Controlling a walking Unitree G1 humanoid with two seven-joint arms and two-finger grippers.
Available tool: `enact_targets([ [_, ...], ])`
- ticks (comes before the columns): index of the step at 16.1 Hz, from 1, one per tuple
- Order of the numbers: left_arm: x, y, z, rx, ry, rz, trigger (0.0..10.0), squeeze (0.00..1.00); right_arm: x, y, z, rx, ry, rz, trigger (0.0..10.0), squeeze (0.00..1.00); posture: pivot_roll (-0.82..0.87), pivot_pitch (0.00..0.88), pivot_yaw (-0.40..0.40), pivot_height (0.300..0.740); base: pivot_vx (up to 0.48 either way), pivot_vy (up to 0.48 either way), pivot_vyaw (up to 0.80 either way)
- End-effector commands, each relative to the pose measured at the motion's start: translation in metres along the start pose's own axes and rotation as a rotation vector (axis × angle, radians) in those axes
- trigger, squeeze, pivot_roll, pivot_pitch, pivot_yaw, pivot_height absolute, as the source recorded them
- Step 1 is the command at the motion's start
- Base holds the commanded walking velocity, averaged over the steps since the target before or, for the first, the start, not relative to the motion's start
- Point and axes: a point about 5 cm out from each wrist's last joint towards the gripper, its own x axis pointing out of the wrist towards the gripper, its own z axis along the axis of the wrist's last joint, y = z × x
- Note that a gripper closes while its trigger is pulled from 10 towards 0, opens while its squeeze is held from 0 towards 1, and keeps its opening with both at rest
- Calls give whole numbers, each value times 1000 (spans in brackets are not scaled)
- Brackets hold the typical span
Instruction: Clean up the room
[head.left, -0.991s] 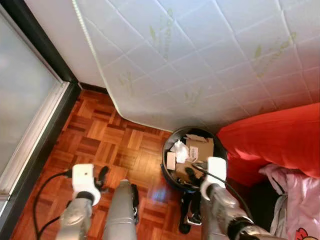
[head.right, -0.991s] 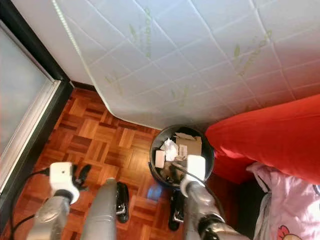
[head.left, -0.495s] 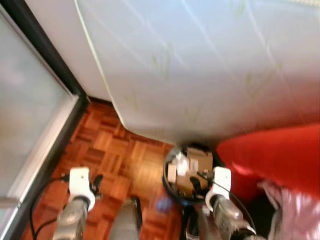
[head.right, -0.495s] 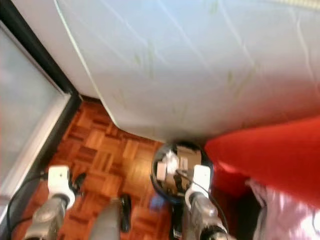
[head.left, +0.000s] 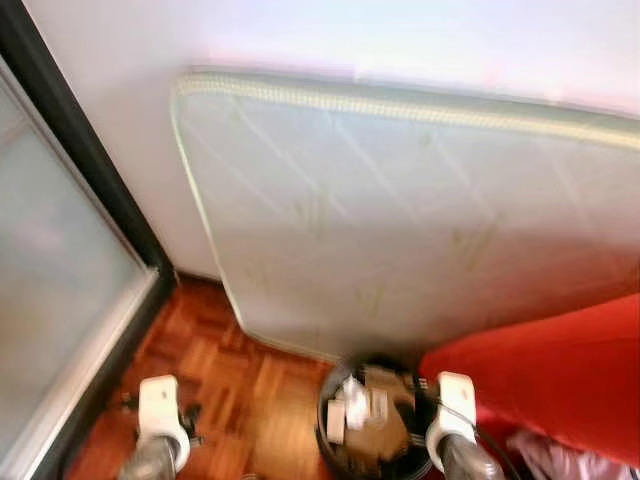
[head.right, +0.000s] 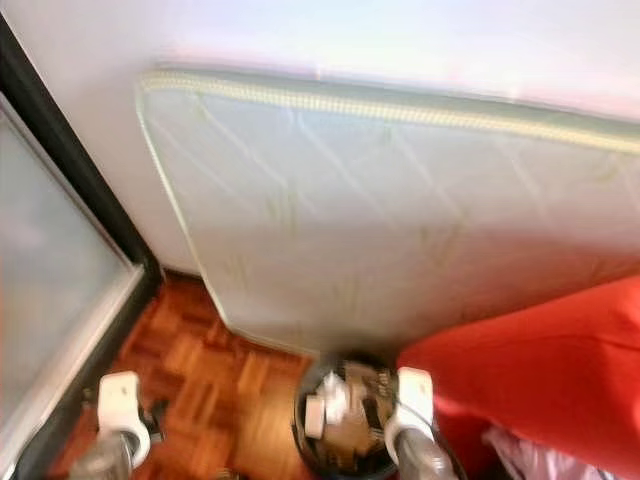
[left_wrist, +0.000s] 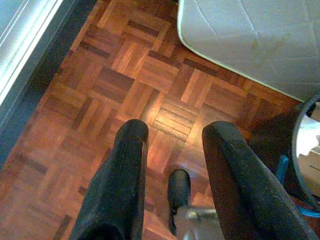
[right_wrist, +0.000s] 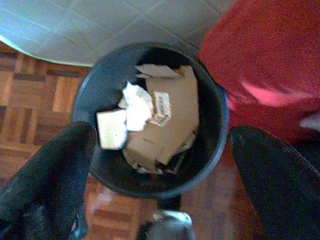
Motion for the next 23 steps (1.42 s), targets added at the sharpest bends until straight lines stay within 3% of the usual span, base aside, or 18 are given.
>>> enact_targets([
  [1,-5,-1,-22,7,95,8,10000,0,-3,-7,-13,-6,46,-26,10000,0,80,0,-16,740,0,0,0],
  [4,-8,-2,-33,40,156,-4,10000,0,-8,-13,-28,-21,71,-43,10000,0,29,0,12,740,0,0,0],
  [10,-10,-4,-39,44,165,1,10000,0,-15,-32,-38,18,66,-121,10000,0,34,17,7,740,0,0,0],
  [23,-18,-4,-54,80,183,-8,10000,0,-14,-20,-43,-29,81,-55,10000,0,45,88,-1,740,0,0,0],
])
